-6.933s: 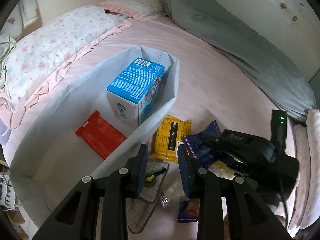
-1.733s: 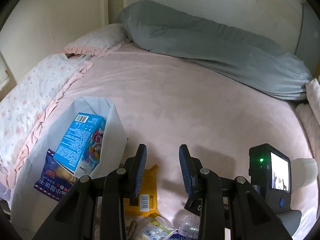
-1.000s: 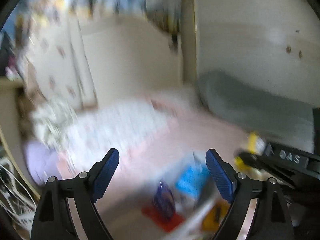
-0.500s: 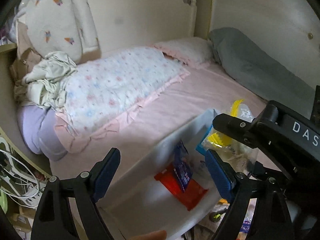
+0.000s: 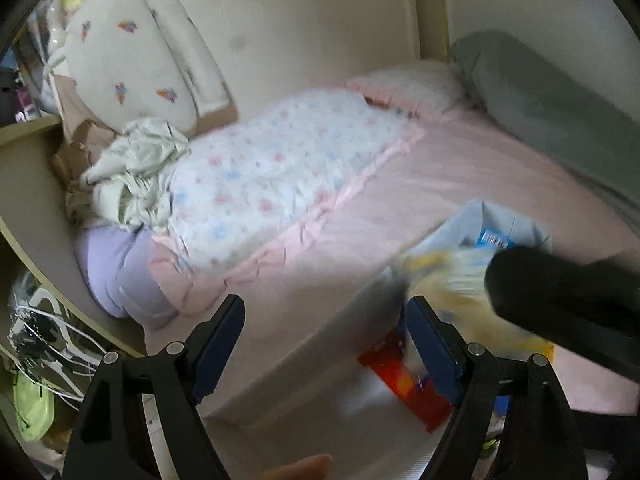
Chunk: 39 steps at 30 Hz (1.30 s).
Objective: Organize objects
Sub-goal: 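Carry the bun packet into the white bin and open the right gripper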
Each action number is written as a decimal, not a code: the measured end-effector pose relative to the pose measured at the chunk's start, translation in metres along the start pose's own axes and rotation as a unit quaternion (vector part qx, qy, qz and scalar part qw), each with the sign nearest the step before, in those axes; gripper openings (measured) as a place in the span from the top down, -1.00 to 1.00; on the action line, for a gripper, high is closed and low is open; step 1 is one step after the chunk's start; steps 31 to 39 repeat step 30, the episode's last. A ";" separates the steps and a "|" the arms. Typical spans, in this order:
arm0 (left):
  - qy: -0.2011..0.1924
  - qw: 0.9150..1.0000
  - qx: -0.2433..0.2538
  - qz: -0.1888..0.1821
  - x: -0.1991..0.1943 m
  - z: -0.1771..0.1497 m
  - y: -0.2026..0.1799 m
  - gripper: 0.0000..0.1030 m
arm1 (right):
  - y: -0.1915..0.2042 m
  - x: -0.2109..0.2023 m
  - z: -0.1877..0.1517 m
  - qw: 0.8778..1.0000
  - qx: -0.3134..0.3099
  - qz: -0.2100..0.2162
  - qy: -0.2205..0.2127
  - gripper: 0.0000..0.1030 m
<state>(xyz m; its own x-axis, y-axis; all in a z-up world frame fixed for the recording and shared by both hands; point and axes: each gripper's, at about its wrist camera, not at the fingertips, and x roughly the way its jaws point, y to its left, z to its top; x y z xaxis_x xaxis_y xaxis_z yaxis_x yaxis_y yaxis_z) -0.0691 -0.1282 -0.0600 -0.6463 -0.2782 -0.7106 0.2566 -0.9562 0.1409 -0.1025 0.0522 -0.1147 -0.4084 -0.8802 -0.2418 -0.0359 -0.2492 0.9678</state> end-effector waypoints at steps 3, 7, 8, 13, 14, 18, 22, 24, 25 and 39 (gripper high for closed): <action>0.017 0.999 -0.026 -0.026 0.004 0.002 0.009 -0.58 | 0.017 -0.005 -0.002 0.997 -0.040 -0.066 -0.025 -0.54; -0.010 0.999 -0.019 -0.034 -0.007 0.004 0.008 -0.58 | 0.018 -0.008 -0.003 0.992 -0.049 -0.114 -0.038 -0.54; -0.013 0.999 -0.017 -0.037 -0.009 0.004 0.007 -0.58 | 0.017 -0.009 -0.003 0.991 -0.048 -0.118 -0.039 -0.54; -0.012 0.998 -0.013 -0.053 -0.014 0.004 0.002 -0.58 | 0.014 -0.012 -0.006 0.990 -0.047 -0.124 -0.042 -0.54; -0.012 0.998 -0.011 -0.054 -0.015 0.003 0.001 -0.58 | 0.013 -0.012 -0.005 0.990 -0.046 -0.123 -0.042 -0.54; -0.013 0.998 -0.008 -0.055 -0.016 0.003 -0.001 -0.58 | 0.012 -0.011 -0.004 0.990 -0.043 -0.125 -0.043 -0.54; -0.010 0.998 -0.013 -0.063 -0.017 0.002 -0.001 -0.57 | 0.010 -0.013 -0.003 0.991 -0.038 -0.123 -0.046 -0.54; -0.012 0.997 -0.014 -0.069 -0.019 0.003 -0.001 -0.57 | 0.010 -0.014 -0.002 0.990 -0.038 -0.126 -0.048 -0.54; -0.013 0.997 -0.014 -0.071 -0.020 0.003 -0.001 -0.57 | 0.010 -0.014 -0.002 0.990 -0.037 -0.128 -0.049 -0.54; -0.025 0.997 -0.004 -0.074 -0.025 0.000 -0.006 -0.56 | 0.008 -0.018 -0.002 0.989 -0.036 -0.136 -0.055 -0.54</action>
